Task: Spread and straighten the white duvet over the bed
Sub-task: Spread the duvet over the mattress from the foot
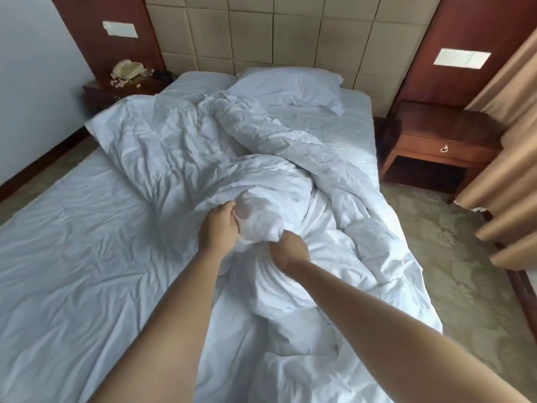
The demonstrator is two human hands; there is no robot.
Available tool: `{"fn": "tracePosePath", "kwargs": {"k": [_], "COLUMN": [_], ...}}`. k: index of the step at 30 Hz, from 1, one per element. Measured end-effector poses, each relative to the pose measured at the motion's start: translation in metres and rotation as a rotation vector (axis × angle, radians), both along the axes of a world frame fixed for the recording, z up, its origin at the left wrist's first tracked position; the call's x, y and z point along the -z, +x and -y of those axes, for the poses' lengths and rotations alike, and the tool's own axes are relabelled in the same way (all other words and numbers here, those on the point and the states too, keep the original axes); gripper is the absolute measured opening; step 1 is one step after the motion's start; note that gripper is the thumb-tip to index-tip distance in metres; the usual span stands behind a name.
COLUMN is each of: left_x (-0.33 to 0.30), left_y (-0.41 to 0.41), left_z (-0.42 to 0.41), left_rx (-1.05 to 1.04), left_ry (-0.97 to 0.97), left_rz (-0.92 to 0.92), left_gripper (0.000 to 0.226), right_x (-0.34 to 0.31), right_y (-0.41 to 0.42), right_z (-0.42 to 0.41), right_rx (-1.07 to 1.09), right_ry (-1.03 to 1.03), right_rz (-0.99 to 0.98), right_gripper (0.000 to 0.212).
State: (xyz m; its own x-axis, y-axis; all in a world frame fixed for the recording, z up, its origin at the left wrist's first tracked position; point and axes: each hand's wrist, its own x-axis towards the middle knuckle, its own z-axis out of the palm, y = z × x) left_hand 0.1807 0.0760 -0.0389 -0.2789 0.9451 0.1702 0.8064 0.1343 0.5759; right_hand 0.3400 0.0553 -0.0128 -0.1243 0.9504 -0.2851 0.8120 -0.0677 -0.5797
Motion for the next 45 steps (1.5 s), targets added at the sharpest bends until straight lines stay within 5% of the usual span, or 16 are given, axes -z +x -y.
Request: {"fn": "tracePosePath", "kwargs": {"k": [4, 7, 12, 17, 22, 25, 29, 31, 35, 40, 42, 45], "left_x": [-0.031, -0.056, -0.041, 0.031, 0.064, 0.074, 0.104, 0.112, 0.113, 0.121, 0.122, 0.116], "left_y": [-0.020, -0.018, -0.011, 0.012, 0.023, 0.036, 0.049, 0.054, 0.057, 0.075, 0.082, 0.082], "left_z": [0.008, 0.008, 0.009, 0.020, 0.029, 0.044, 0.067, 0.072, 0.073, 0.082, 0.079, 0.076], "left_rx": [-0.175, -0.051, 0.249, 0.231, 0.336, 0.297, 0.443, 0.566, 0.495, 0.193, 0.156, 0.132], "left_ry": [0.151, 0.121, -0.123, -0.482, -0.669, -0.548, 0.163, 0.264, 0.188, -0.385, -0.444, -0.271], "left_rz": [-0.035, -0.107, -0.326, -0.176, -0.187, -0.191, -0.495, -0.540, -0.482, -0.440, -0.414, -0.392], "left_gripper": [0.036, 0.050, 0.054, 0.038, 0.109, 0.122, 0.078, 0.066, 0.060, 0.112, 0.086, 0.020], "right_x": [-0.099, -0.131, -0.069, -0.003, 0.008, 0.012, 0.023, 0.027, 0.034, 0.036, 0.036, 0.037], "right_y": [-0.016, 0.029, 0.108, 0.101, 0.094, 0.084, 0.072, 0.069, 0.069, 0.071, 0.072, 0.076], "right_z": [-0.035, -0.077, -0.087, -0.049, -0.048, -0.055, -0.059, -0.058, -0.054, -0.043, -0.036, -0.022], "right_rx": [0.207, 0.478, 0.656, 0.454, 0.500, 0.557, 0.552, 0.543, 0.532, 0.502, 0.475, 0.442], "right_ry": [0.217, 0.273, 0.135, -0.156, -0.177, -0.149, -0.109, -0.098, -0.084, -0.039, -0.025, 0.010], "right_rz": [-0.475, -0.646, -0.225, 0.052, 0.131, 0.138, 0.188, 0.208, 0.238, 0.267, 0.284, 0.297], "right_gripper": [0.030, 0.035, 0.040, 0.075, 0.078, 0.065, 0.051, 0.050, 0.048, 0.037, 0.038, 0.039]}}
